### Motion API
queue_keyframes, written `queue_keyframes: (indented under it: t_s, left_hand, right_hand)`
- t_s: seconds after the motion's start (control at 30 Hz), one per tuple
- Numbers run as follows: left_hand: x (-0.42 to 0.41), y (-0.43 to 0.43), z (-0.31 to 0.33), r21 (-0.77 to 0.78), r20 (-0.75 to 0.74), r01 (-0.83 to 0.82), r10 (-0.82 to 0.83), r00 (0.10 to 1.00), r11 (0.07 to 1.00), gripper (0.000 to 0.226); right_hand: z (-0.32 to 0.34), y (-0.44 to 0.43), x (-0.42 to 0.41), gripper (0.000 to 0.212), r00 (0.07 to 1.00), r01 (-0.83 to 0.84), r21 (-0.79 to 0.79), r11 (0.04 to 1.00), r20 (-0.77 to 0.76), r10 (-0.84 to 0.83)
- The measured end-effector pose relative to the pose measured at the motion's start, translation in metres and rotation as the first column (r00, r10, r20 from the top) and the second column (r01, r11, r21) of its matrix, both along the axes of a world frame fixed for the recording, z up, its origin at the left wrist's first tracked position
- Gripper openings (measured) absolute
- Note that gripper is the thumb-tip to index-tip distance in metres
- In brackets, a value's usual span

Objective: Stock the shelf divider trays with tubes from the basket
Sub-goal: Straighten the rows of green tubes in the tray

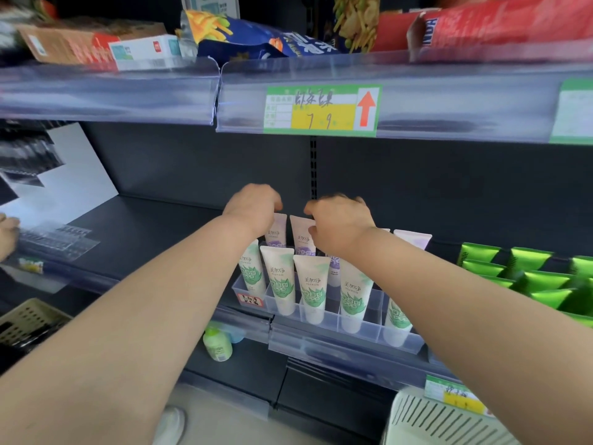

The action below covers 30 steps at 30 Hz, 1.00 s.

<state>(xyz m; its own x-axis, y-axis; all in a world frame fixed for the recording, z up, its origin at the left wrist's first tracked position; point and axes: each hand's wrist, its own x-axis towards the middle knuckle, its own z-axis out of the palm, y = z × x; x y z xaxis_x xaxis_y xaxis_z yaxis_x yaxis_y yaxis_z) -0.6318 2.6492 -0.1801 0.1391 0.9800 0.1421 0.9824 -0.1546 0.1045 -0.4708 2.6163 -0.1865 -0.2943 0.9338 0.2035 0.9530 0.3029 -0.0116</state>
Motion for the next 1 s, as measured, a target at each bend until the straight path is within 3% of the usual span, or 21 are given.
queue_keyframes:
  t_s: [0.4,0.67,1.0]
  left_hand:
    - [0.053,-0.067,0.045,0.021,-0.013,0.151,-0.15,0.989,0.988,0.038]
    - [0.111,-0.137,0.033,0.152,0.086,0.282,-0.297,0.951,0.947,0.025]
    - [0.184,-0.196,-0.023,-0.003,0.015,0.41,-0.41,0.912,0.912,0.03]
  right_hand:
    - [0.027,-0.065,0.042,0.035,1.0,0.022,0.086,0.996,-0.021,-0.021]
    - [0.013,-0.142,0.096,0.033,0.996,0.077,0.199,0.977,-0.061,-0.066]
    - [-0.056,-0.232,0.2,0.033,0.972,0.236,0.046,0.971,0.002,-0.236]
